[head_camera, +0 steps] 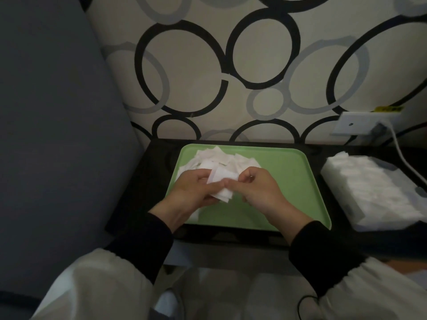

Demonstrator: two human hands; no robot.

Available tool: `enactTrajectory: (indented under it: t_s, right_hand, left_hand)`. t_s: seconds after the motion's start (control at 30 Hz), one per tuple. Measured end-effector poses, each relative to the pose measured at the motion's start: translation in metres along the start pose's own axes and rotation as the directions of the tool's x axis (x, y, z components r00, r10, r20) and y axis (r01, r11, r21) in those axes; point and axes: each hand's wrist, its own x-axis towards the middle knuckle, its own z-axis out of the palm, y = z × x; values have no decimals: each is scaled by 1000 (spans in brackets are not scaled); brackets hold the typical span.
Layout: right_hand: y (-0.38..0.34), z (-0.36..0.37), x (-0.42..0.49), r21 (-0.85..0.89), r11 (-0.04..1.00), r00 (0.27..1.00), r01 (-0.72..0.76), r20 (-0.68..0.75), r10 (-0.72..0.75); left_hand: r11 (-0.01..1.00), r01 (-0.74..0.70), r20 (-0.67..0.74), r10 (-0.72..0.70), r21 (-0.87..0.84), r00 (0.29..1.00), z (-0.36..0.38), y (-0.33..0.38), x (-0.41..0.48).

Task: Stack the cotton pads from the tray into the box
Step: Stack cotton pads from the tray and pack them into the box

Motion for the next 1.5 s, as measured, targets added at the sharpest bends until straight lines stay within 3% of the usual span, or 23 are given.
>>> enactTrajectory:
  t_s: [0.17,0.3,0.47,0.6,0.77,0.9,1.23,1.4,1.5]
  right_hand:
    - [9,20,1,-264,962,986,76,166,-32]
    - [13,47,-7,-413,884,954,219,281,-105]
    - [8,73,-20,-608,784,990,125,124,-63]
    - [-3,87,-22,-691,689,968,220,68,-240]
    - [2,95,-11,-677,599,894,427,215,-393]
    - [8,95,1,-781,452,863,431,211,-459]
    - [4,88,15,-753,539,886,378,125,-447]
    - [-5,87,15,-763,538,928,358,227,-295]
    - [-9,84,15,-745,569,931,347,199,-306]
  left_hand:
    - [930,-117,-289,226,349,930,-54,-2,8]
    - [953,-72,-325,171,295,930,-80,-11,4]
    - [960,-74,-281,152,271,948,-86,-14,4]
    - [964,-84,-323,166,254,932,-89,-14,4]
    - [980,-98,-395,161,175,905,-90,-9,6]
    - [982,-117,-413,170,151,895,-91,-8,6]
    - [982,-129,-407,175,138,897,-90,-7,6]
    - [984,-119,-409,165,135,897,-90,-8,6]
    - [983,-118,-416,167,139,894,-91,-7,7]
